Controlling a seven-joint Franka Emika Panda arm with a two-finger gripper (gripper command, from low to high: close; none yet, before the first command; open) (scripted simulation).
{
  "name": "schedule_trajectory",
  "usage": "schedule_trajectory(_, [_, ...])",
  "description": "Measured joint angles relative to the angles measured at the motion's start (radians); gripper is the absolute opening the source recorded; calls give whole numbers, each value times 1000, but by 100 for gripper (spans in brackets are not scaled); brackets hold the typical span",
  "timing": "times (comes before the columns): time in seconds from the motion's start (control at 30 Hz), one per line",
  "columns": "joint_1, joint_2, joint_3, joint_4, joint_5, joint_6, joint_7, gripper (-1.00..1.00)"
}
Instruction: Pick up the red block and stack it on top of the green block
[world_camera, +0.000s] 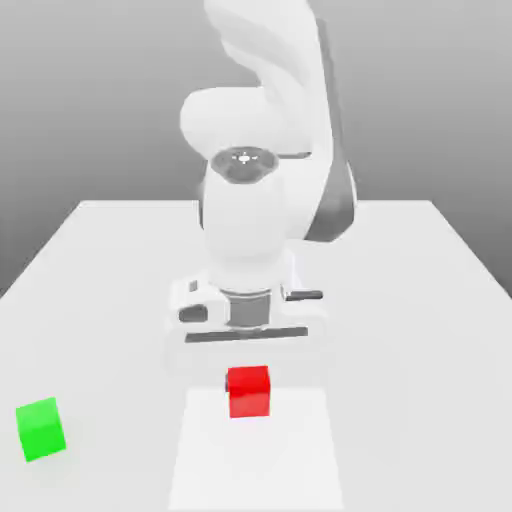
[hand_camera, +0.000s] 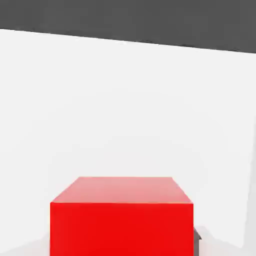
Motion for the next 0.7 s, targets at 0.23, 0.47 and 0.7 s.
schedule_trajectory(0.23, [-154,43,-100,131,26,-89,288,-100])
schedule_trajectory(0.47, [-270,106,-210,258,59,-157,559,-100])
schedule_trajectory(0.7, [-308,259,-173,278,142,-28,525,100])
